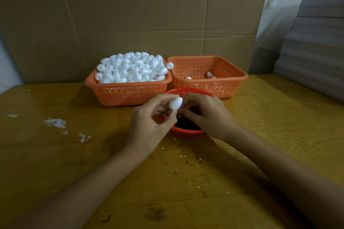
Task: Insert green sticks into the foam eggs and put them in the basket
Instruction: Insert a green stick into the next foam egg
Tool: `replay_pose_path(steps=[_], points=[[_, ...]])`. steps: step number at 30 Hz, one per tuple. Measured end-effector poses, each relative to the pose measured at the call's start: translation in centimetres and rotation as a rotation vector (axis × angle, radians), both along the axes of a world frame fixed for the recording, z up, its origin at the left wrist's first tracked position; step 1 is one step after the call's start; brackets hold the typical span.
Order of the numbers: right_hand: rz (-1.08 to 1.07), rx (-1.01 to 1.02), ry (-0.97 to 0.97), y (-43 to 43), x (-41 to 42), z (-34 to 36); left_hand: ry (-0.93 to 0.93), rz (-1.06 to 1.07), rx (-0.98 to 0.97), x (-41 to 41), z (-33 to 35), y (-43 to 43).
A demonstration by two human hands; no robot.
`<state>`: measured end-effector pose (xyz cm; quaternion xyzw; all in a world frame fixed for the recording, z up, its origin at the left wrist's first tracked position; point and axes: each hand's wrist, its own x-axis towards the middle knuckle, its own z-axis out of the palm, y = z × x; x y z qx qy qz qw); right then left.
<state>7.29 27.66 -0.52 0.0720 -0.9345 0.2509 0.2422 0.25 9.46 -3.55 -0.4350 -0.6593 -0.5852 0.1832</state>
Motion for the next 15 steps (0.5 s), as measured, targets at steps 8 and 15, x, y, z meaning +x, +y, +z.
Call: replay_pose_path(steps=[8, 15], points=[[-0.007, 0.005, -0.005, -0.09, 0.04, 0.06, -0.087, -0.054, 0.025, -0.36, -0.38, -0.01], [-0.010, -0.004, 0.018, -0.09, -0.06, -0.07, -0.127, -0.082, 0.036, -0.75, -0.57, 0.08]])
